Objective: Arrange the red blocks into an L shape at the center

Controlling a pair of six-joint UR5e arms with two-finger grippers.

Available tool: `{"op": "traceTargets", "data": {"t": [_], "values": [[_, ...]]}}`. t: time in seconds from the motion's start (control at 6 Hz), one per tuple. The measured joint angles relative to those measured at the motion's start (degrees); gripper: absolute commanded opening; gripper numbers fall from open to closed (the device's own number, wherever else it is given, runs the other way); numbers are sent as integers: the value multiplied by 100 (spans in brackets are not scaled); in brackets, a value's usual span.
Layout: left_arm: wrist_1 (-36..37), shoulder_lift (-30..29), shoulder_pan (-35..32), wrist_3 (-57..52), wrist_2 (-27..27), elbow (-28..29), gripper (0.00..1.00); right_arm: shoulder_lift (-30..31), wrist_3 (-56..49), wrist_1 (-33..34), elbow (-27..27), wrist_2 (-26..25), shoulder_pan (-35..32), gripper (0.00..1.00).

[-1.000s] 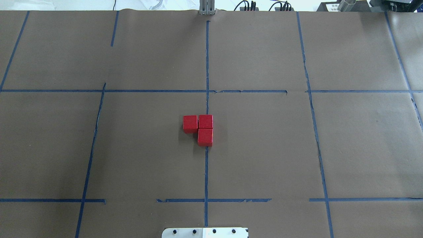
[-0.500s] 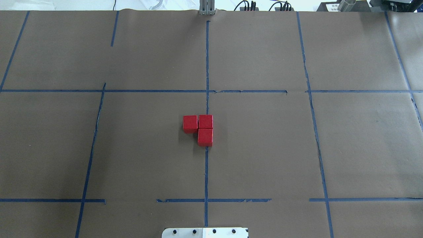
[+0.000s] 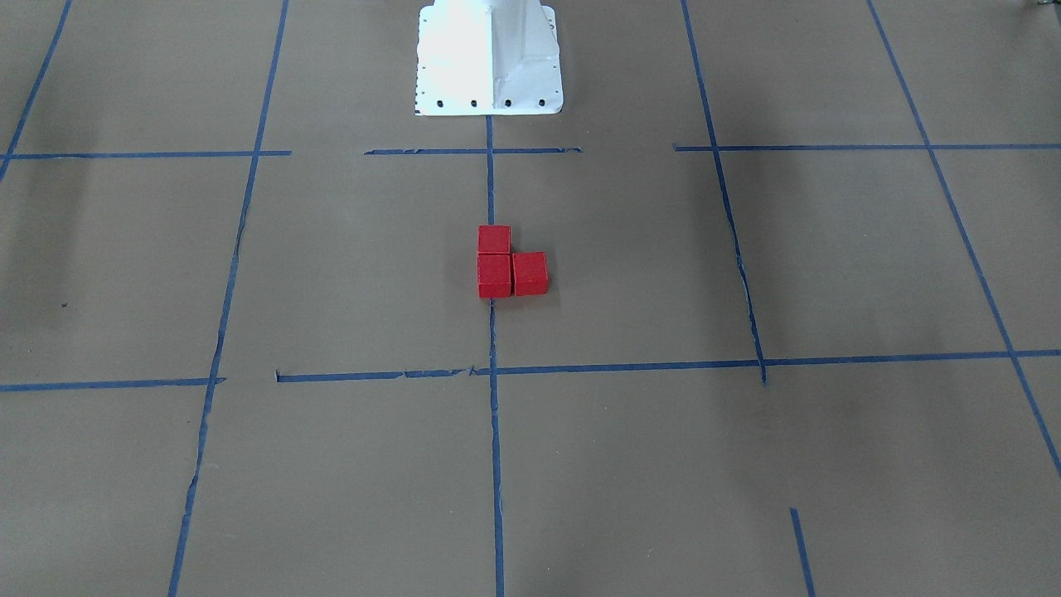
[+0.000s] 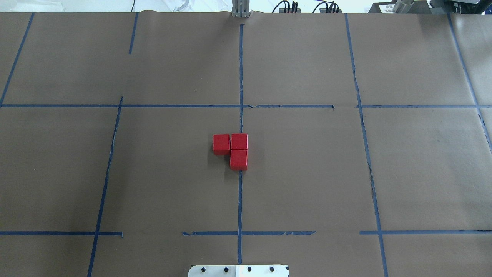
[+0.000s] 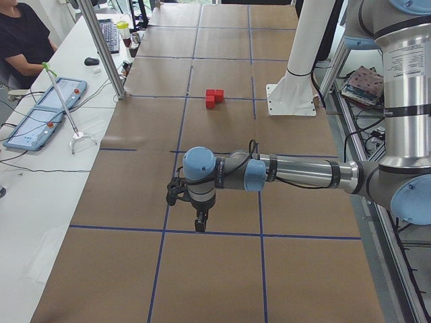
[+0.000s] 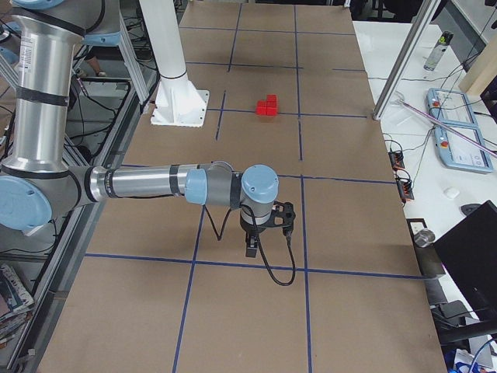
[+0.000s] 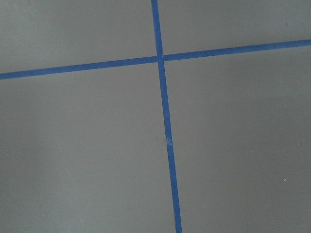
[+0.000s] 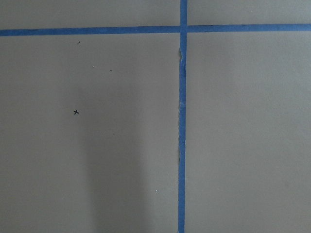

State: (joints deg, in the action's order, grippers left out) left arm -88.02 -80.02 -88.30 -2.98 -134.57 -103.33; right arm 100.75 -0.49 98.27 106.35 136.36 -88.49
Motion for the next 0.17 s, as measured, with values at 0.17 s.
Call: {"op": "traceTargets", "data": {"t": [0.17], "values": [[3,108,-1,0,-7,-20,100,1,1,-1,0,1,8,100]]}}
